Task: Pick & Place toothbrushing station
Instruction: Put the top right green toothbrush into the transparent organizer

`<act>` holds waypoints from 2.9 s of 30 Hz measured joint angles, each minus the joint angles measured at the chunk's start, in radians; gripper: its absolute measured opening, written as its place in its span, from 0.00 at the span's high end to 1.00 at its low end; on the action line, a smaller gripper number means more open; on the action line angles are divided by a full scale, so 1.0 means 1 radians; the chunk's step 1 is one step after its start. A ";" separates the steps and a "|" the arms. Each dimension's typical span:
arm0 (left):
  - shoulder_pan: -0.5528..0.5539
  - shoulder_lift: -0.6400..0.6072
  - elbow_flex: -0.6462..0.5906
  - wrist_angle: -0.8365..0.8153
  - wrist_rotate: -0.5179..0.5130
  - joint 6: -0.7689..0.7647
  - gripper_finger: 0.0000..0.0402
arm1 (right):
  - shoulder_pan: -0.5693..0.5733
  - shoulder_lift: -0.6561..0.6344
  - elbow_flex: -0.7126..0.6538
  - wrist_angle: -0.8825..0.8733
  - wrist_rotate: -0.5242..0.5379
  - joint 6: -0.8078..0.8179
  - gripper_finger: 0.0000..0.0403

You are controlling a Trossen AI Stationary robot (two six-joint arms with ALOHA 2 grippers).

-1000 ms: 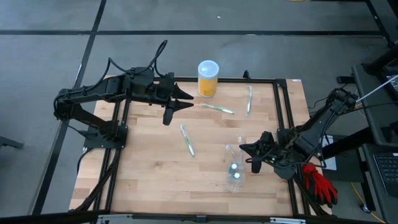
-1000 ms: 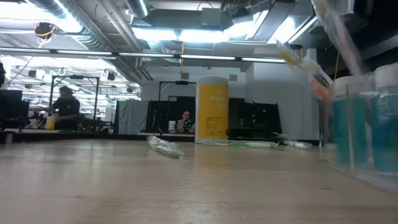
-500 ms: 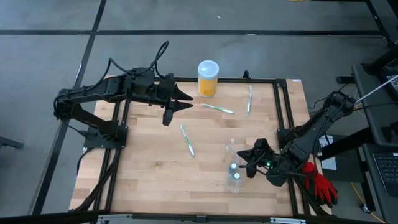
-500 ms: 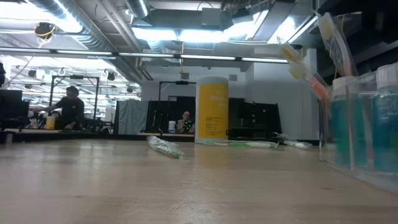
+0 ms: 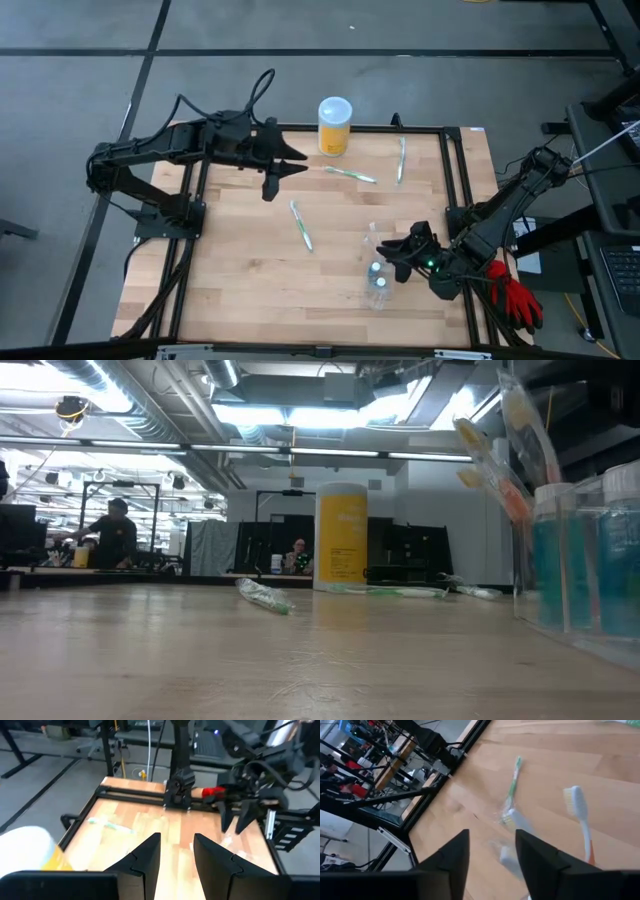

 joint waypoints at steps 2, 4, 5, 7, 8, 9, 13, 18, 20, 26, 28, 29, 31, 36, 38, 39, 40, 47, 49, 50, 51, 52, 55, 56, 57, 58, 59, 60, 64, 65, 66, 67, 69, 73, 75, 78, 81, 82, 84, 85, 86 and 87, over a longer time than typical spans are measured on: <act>0.000 0.000 0.000 -0.022 -0.009 0.000 0.72 | 0.000 0.000 0.000 0.000 0.026 -0.002 0.56; 0.000 0.000 0.000 -0.045 -0.032 -0.007 0.72 | 0.000 -0.008 0.000 0.000 0.102 -0.002 0.53; 0.000 0.000 0.000 -0.060 -0.052 -0.012 0.72 | -0.001 -0.016 0.000 0.000 0.152 -0.002 0.52; 0.000 0.000 0.000 -0.098 -0.095 -0.028 0.72 | -0.010 -0.036 0.000 0.000 0.244 -0.003 0.52; 0.000 0.000 0.000 -0.118 -0.115 -0.036 0.72 | -0.018 -0.049 0.000 -0.007 0.264 -0.009 0.52; 0.000 0.000 0.000 -0.138 -0.135 -0.046 0.72 | -0.029 -0.061 0.000 -0.017 0.269 -0.023 0.52; 0.000 -0.006 -0.043 -0.130 -0.188 -0.066 0.72 | -0.120 -0.121 0.000 -0.106 0.232 -0.033 0.55; 0.000 -0.039 -0.183 -0.027 -0.169 -0.120 0.72 | -0.332 -0.232 0.000 -0.289 0.109 -0.085 0.62; -0.003 -0.055 -0.237 0.026 -0.137 -0.152 0.72 | -0.427 -0.277 0.000 -0.351 -0.001 -0.137 0.65; -0.041 -0.114 -0.365 0.198 -0.134 -0.228 0.72 | -0.790 -0.406 0.001 -0.482 -0.335 -0.285 0.70; -0.052 -0.129 -0.393 0.228 -0.142 -0.238 0.72 | -0.931 -0.424 0.000 -0.517 -0.445 -0.366 0.69; -0.056 -0.134 -0.401 0.251 -0.143 -0.243 0.72 | -1.005 -0.427 0.000 -0.516 -0.497 -0.415 0.68; -0.062 -0.146 -0.418 0.268 -0.144 -0.246 0.72 | -1.138 -0.421 0.000 -0.516 -0.611 -0.512 0.66; -0.081 -0.150 -0.425 0.307 -0.144 -0.246 0.72 | -1.393 -0.332 0.000 -0.503 -0.801 -0.723 0.60; -0.090 -0.150 -0.425 0.310 -0.144 -0.246 0.72 | -1.462 -0.280 0.000 -0.478 -0.864 -0.785 0.58; -0.094 -0.150 -0.425 0.314 -0.146 -0.246 0.72 | -1.491 -0.251 0.000 -0.463 -0.886 -0.812 0.57; -0.099 -0.150 -0.425 0.319 -0.149 -0.247 0.72 | -1.517 -0.226 0.000 -0.445 -0.907 -0.835 0.57; -0.130 -0.150 -0.425 0.339 -0.155 -0.278 0.72 | -1.651 -0.023 0.000 -0.330 -0.993 -0.946 0.55; -0.139 -0.150 -0.425 0.340 -0.162 -0.284 0.72 | -1.682 0.038 0.000 -0.327 -1.003 -0.972 0.55; -0.146 -0.150 -0.425 0.344 -0.170 -0.285 0.72 | -1.695 0.066 0.000 -0.326 -1.005 -0.986 0.55; -0.153 -0.150 -0.425 0.353 -0.180 -0.285 0.72 | -1.706 0.094 0.000 -0.325 -1.005 -1.001 0.55; -0.161 -0.150 -0.425 0.362 -0.190 -0.285 0.72 | -1.714 0.118 0.000 -0.321 -1.005 -1.016 0.55; -0.180 -0.150 -0.425 0.385 -0.213 -0.285 0.72 | -1.735 0.173 0.000 -0.292 -0.991 -1.038 0.55; -0.185 -0.150 -0.425 0.389 -0.219 -0.286 0.72 | -1.740 0.188 0.000 -0.273 -0.986 -1.044 0.55; -0.187 -0.150 -0.425 0.391 -0.226 -0.290 0.72 | -1.745 0.200 0.000 -0.250 -0.984 -1.045 0.55; -0.190 -0.150 -0.425 0.390 -0.235 -0.295 0.72 | -1.750 0.210 0.000 -0.229 -0.984 -1.044 0.55; -0.191 -0.150 -0.425 0.390 -0.238 -0.298 0.72 | -1.756 0.220 0.000 -0.212 -0.984 -1.040 0.55; -0.192 -0.150 -0.425 0.390 -0.239 -0.299 0.72 | -1.761 0.230 0.000 -0.199 -0.984 -1.034 0.55; -0.191 -0.150 -0.425 0.391 -0.239 -0.306 0.72 | -1.783 0.275 0.000 -0.167 -0.980 -1.028 0.55; -0.191 -0.150 -0.425 0.391 -0.239 -0.306 0.72 | -1.785 0.288 0.005 -0.170 -0.968 -1.024 0.55; -0.191 -0.149 -0.425 0.391 -0.239 -0.307 0.72 | -1.784 0.298 0.012 -0.170 -0.952 -1.016 0.55; -0.191 -0.149 -0.425 0.393 -0.239 -0.307 0.72 | -1.784 0.306 0.023 -0.166 -0.947 -1.005 0.56; -0.191 -0.149 -0.425 0.405 -0.239 -0.306 0.72 | -1.784 0.329 0.043 -0.158 -0.939 -1.001 0.57; -0.191 -0.149 -0.425 0.414 -0.239 -0.302 0.73 | -1.784 0.377 0.077 -0.155 -0.951 -1.000 0.59; -0.191 -0.149 -0.425 0.418 -0.239 -0.303 0.73 | -1.783 0.397 0.086 -0.158 -0.960 -0.998 0.60; -0.191 -0.149 -0.425 0.437 -0.239 -0.306 0.74 | -1.783 0.414 0.090 -0.164 -0.954 -0.997 0.61; -0.191 -0.149 -0.425 0.455 -0.239 -0.306 0.74 | -1.779 0.414 0.092 -0.156 -0.937 -0.979 0.63; -0.191 -0.149 -0.425 0.457 -0.239 -0.306 0.75 | -1.778 0.414 0.092 -0.157 -0.934 -0.978 0.64; -0.191 -0.149 -0.425 0.458 -0.239 -0.305 0.75 | -1.778 0.414 0.092 -0.156 -0.931 -0.974 0.67; -0.191 -0.149 -0.425 0.458 -0.238 -0.302 0.75 | -1.778 0.414 0.092 -0.156 -0.930 -0.974 0.68; -0.191 -0.149 -0.425 0.458 -0.238 -0.301 0.75 | -1.778 0.414 0.092 -0.157 -0.929 -0.974 0.71; -0.191 -0.149 -0.425 0.458 -0.238 -0.301 0.75 | -1.778 0.414 0.092 -0.157 -0.929 -0.973 0.73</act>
